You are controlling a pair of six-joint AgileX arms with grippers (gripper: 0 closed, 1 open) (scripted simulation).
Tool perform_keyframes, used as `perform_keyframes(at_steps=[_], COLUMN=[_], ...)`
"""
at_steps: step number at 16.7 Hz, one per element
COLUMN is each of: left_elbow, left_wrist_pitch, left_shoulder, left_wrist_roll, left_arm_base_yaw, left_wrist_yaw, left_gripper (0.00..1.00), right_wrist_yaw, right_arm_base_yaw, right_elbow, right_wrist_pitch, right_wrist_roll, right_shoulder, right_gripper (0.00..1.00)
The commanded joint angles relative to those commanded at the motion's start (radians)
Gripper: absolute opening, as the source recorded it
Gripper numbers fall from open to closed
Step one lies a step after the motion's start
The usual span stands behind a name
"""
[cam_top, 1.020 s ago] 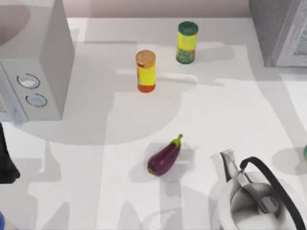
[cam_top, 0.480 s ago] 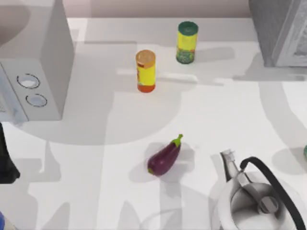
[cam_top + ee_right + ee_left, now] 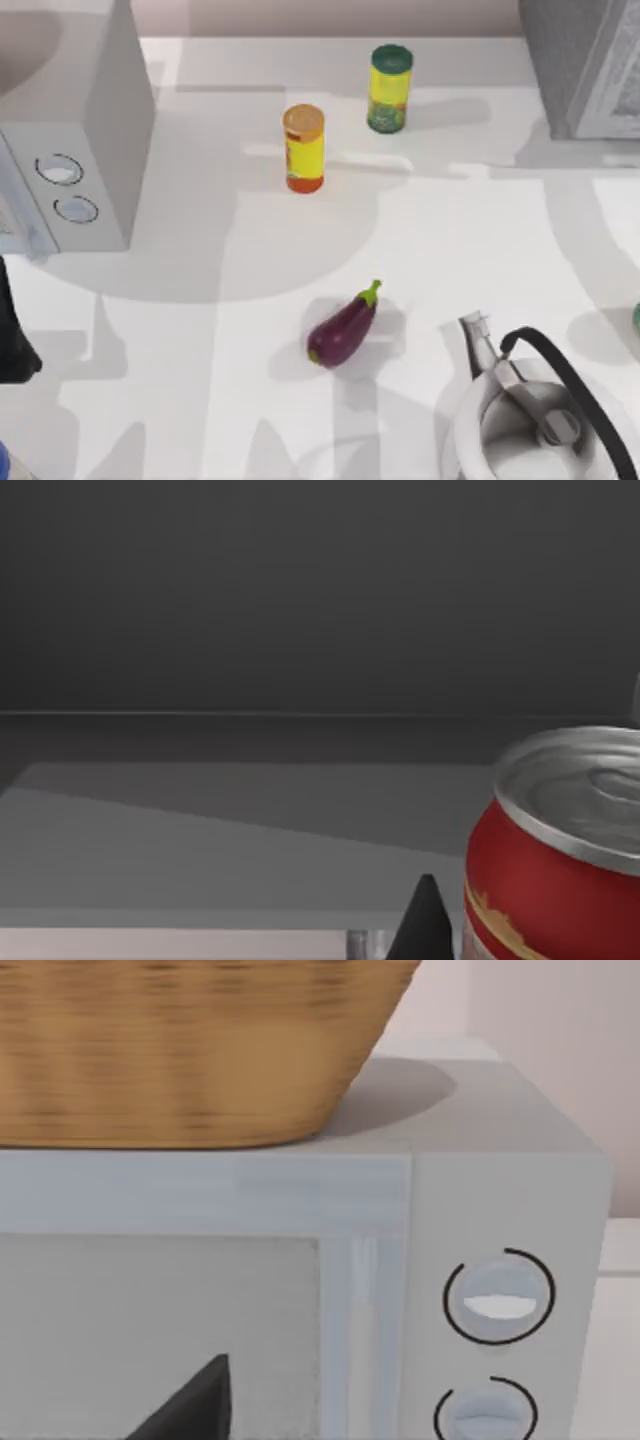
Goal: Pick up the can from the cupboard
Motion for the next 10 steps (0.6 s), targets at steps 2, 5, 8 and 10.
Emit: perform_keyframes(at_steps=[2,5,8,10], left_elbow=[0.000,0.000,0.000,0.000], left_wrist_pitch=[0.000,0.000,0.000,0.000], left_shoulder=[0.000,0.000,0.000,0.000], left_wrist_roll=[0.000,0.000,0.000,0.000], left_arm_base_yaw=[0.000,0.000,0.000,0.000], left_wrist_yaw=[0.000,0.000,0.000,0.000], left_gripper=[1.00,1.00,1.00,1.00], right_wrist_yaw=[-0.023,-0.068,-0.124,-0.164], right_arm_base_yaw=[-0.020,-0.062,-0.114,-0.153], right_elbow=[-0.115,-0.350,-0.634,-0.834], right_wrist_pitch=[0.034,0.109,0.204,0.273], right_wrist_roll=[-0.001,-0.003,-0.004,-0.005], right_shoulder=[-0.067,-0.207,-0.383,-0.512], right_gripper=[0.00,0.00,0.00,0.00])
